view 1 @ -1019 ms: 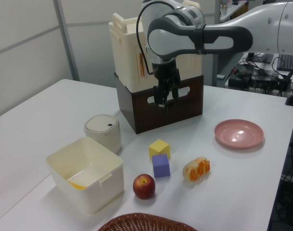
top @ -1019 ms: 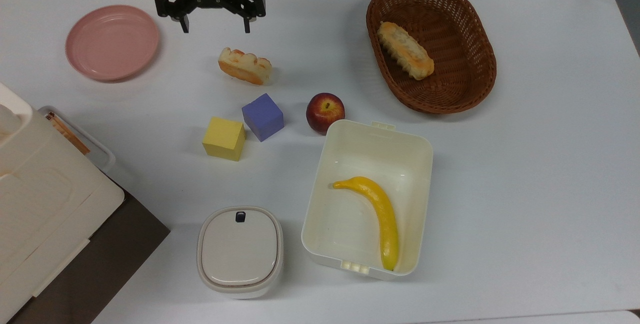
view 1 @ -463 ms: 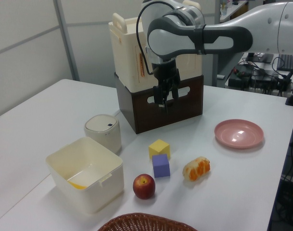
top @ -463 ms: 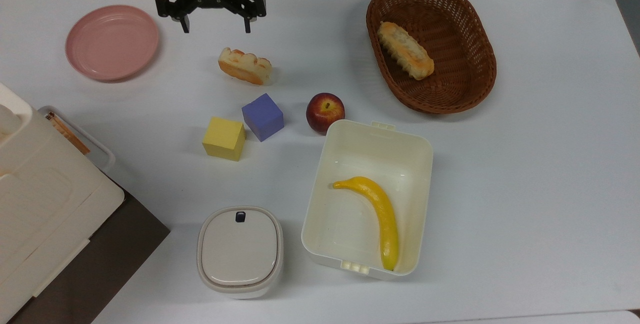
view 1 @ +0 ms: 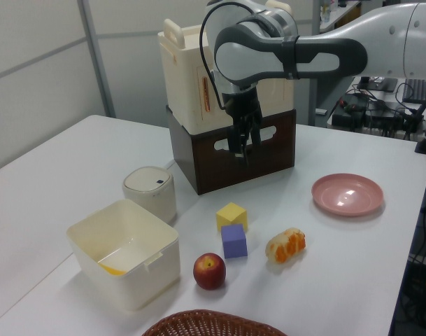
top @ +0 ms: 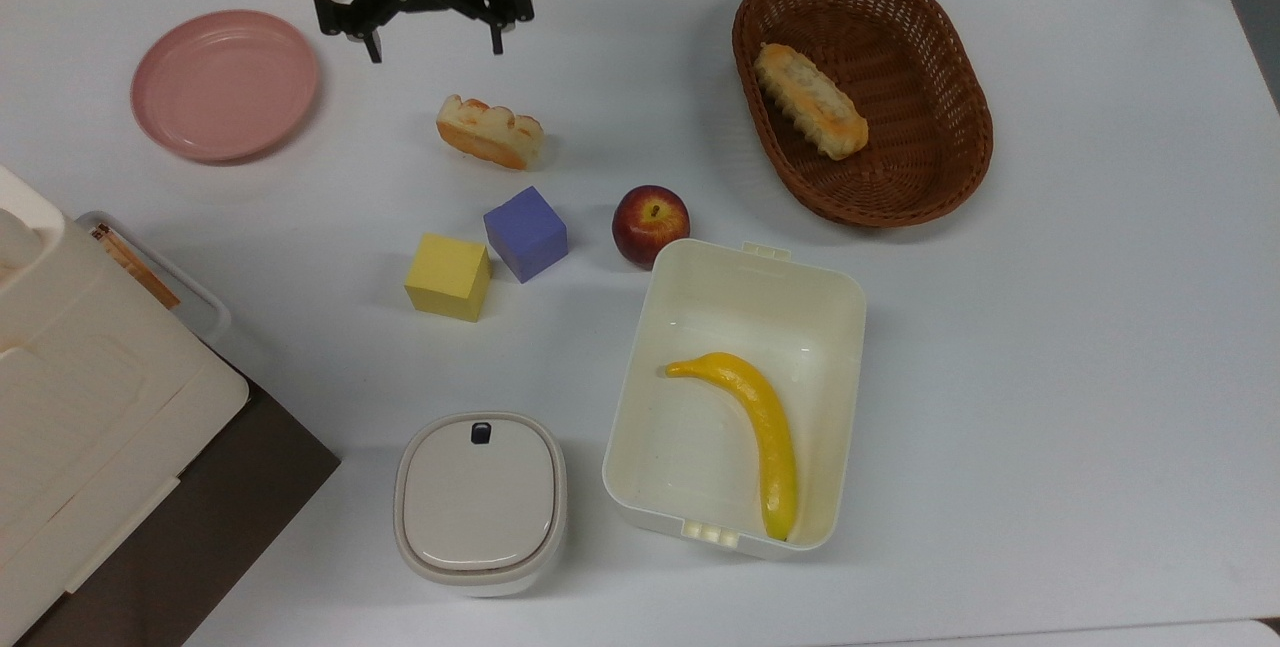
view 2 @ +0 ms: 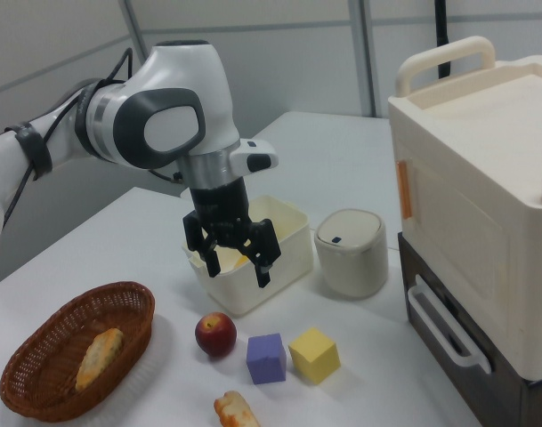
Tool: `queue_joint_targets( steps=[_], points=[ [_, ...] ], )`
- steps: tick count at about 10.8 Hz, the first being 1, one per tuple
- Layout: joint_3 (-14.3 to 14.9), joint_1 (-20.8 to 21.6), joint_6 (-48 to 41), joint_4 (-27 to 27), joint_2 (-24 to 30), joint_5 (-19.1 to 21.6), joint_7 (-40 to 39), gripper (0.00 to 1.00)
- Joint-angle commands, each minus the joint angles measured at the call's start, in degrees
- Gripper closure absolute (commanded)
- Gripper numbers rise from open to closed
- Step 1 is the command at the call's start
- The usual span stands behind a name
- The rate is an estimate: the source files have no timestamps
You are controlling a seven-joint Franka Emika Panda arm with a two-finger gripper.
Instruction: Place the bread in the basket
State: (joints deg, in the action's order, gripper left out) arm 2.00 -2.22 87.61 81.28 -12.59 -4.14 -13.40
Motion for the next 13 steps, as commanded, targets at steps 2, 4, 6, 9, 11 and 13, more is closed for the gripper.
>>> queue_joint_targets(
  steps=[2,4,6,9,11,13],
  points=[
    [0.28,0.02,-2.71,0.89,1.78,0.10,-4.86,0.00],
    [0.11,0.11,-5.07,0.89,1.78,-0.08,-8.38,0.00],
    [-0.07,0.11,-5.26,0.89,1.70,-0.08,-7.43,0.00],
    [-0.07,0.03,-5.26,0.89,1.78,-0.08,-3.67,0.00],
    [-0.24,0.11,-4.21,0.89,1.61,0.09,4.75,0.00],
    [-0.42,0.20,-2.63,0.98,1.26,0.10,6.37,0.00]
  ],
)
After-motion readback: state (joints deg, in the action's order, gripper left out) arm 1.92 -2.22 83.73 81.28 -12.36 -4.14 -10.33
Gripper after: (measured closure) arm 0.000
